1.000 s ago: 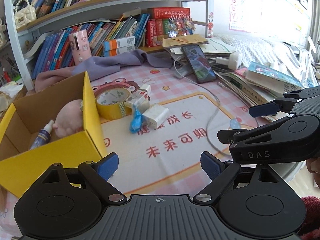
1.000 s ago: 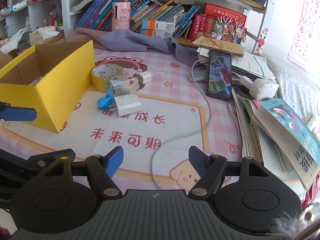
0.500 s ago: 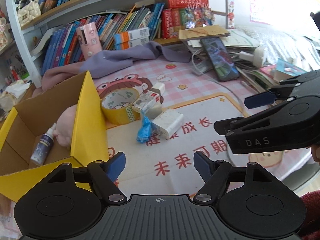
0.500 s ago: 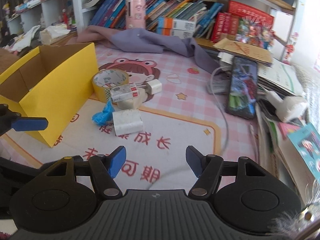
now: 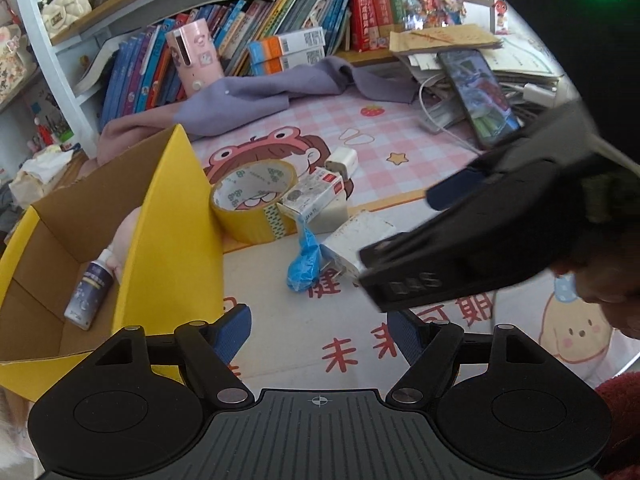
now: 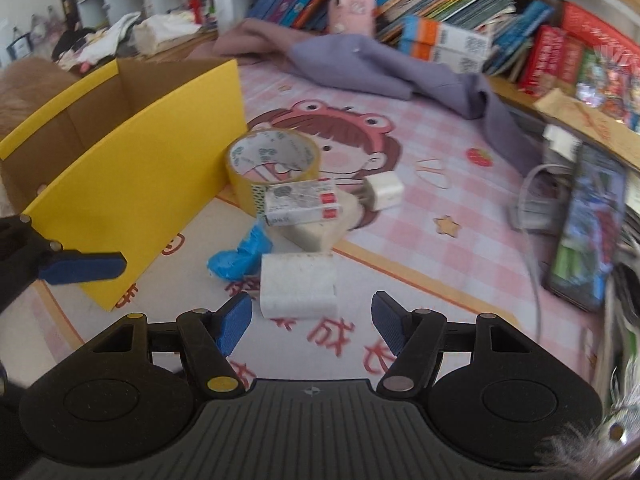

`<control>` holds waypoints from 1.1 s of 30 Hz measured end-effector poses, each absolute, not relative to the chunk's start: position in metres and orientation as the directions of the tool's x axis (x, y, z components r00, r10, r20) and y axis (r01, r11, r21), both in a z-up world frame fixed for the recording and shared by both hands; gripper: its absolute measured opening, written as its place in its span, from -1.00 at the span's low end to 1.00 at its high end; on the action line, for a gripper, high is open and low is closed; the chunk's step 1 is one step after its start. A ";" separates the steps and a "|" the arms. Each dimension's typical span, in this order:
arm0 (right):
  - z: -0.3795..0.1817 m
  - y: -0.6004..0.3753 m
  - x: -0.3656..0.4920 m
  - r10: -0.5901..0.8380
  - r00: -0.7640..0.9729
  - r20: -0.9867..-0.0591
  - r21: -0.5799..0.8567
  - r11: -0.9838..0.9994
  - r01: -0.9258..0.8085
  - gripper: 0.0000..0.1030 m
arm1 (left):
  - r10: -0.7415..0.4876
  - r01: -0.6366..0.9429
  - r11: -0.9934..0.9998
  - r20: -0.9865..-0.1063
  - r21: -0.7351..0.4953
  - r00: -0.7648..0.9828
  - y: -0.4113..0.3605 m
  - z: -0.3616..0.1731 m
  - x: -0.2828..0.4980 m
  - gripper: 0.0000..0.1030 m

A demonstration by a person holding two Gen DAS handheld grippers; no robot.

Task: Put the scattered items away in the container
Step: 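Move both tools toward the tape roll and small white boxes, then close the right tool on the white sponge while the left tool grasps the blue bag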

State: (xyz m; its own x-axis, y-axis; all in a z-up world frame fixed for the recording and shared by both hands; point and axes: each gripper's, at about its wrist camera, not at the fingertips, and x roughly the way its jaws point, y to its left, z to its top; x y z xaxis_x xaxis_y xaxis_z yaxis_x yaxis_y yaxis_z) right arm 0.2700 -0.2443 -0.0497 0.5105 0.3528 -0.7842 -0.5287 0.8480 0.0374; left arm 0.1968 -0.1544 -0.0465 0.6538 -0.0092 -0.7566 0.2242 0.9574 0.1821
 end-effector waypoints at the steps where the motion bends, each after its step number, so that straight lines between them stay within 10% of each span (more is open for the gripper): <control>1: -0.052 -0.241 0.274 0.359 0.499 -0.789 0.040 0.840 -0.540 0.26 | -0.004 0.223 0.957 -0.760 0.186 0.650 -0.155 -0.048 0.198 0.46; 33: -0.069 -0.288 0.317 0.330 0.461 -0.824 0.084 0.875 -0.477 -0.08 | 0.069 0.118 0.977 -0.787 0.177 0.613 -0.156 -0.073 0.268 -0.15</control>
State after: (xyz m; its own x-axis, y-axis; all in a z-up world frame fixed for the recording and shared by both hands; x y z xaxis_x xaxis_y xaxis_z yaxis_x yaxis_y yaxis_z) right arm 0.3174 -0.2877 -0.0690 0.4609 0.3298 -0.8239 -0.4767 0.8751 0.0836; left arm 0.2684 -0.1559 -0.0727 0.6128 0.0689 -0.7873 0.1179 0.9771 0.1773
